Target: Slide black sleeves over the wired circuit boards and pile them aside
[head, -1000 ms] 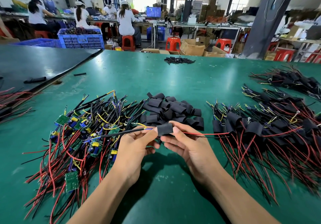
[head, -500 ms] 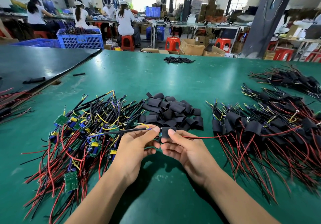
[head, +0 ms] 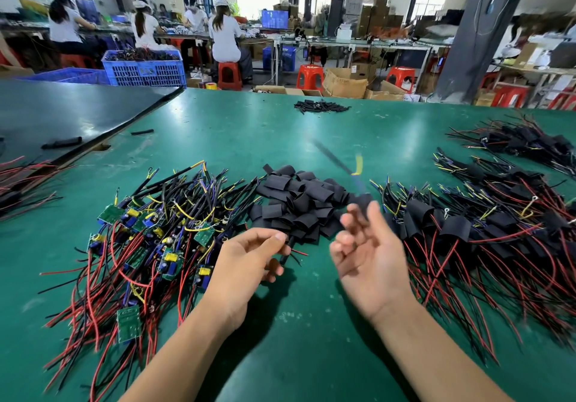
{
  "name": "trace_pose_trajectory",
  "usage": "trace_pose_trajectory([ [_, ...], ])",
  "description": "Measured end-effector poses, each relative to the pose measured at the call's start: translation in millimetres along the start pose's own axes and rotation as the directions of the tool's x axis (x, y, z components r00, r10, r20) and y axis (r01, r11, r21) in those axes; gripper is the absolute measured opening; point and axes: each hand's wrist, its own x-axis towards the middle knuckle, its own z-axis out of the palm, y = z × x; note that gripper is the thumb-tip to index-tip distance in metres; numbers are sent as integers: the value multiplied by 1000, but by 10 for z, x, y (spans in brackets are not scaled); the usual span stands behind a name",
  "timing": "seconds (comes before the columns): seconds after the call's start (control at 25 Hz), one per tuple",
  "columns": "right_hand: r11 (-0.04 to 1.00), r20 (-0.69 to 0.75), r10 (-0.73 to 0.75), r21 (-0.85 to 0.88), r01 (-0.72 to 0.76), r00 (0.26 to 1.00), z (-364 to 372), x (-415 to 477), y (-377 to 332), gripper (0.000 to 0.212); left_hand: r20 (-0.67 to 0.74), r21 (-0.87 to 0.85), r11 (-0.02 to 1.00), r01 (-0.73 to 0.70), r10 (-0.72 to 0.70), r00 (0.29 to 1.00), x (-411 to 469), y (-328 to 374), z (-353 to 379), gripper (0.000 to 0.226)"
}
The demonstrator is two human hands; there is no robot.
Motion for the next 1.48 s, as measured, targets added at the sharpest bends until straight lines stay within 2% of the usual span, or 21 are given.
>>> trace_pose_trajectory([
  [0.08, 992, -121, -80, 83, 91, 989, -98, 50, -156, 38, 15, 111, 993, -39, 37, 999, -5, -27, 9, 8],
  [0.2, 988, -236, -127, 51, 143, 963, -201, 94, -245, 45, 28, 341, 933, -111, 109, 994, -16, -76, 42, 9],
  [0.28, 991, -243, -133, -30, 130, 961, -217, 118, -191, 47, -54, 399, 911, -106, 139, 989, -7, -95, 36, 8],
  [0.36, 986, -211, -128, -130, 102, 969, -213, 130, -120, 51, -164, 483, 865, -132, 237, 958, 18, -100, -6, 10],
  [0.48, 980, -135, -61, -198, 34, 989, -189, 128, -41, 57, -199, 612, 770, -180, 371, 907, 30, -80, -84, 21],
  [0.56, 981, -112, -47, -191, 25, 993, -198, 131, -17, 59, -192, 656, 740, -150, 357, 914, 33, -80, -97, 26],
  [0.76, 977, -176, -141, -186, 108, 974, -233, 167, 8, 50, -164, 769, 638, -22, 231, 959, 74, -40, -172, 31],
  [0.84, 948, -172, -225, -266, 174, 959, -228, 163, 34, 46, -166, 793, 610, -2, 219, 961, 94, -26, -221, 33],
  [1.0, 829, -109, -390, -474, 297, 914, -214, 143, 148, 35, -160, 811, 584, -44, 293, 943, 82, -28, -226, 34],
  [1.2, 818, -130, -394, -500, 283, 910, -225, 178, 143, 22, -153, 834, 548, -68, 347, 925, 51, -13, -202, 34],
  [1.32, 778, -89, -397, -560, 284, 913, -222, 162, 154, 20, -150, 848, 529, -20, 278, 949, 26, 5, -191, 33],
  [1.44, 747, -49, -391, -600, 286, 919, -217, 147, 180, 22, -167, 915, 395, 86, 174, 970, 8, 20, -137, 37],
  [1.48, 741, -41, -389, -608, 286, 920, -216, 149, 185, 22, -173, 920, 380, 96, 173, 970, 8, 28, -125, 38],
])
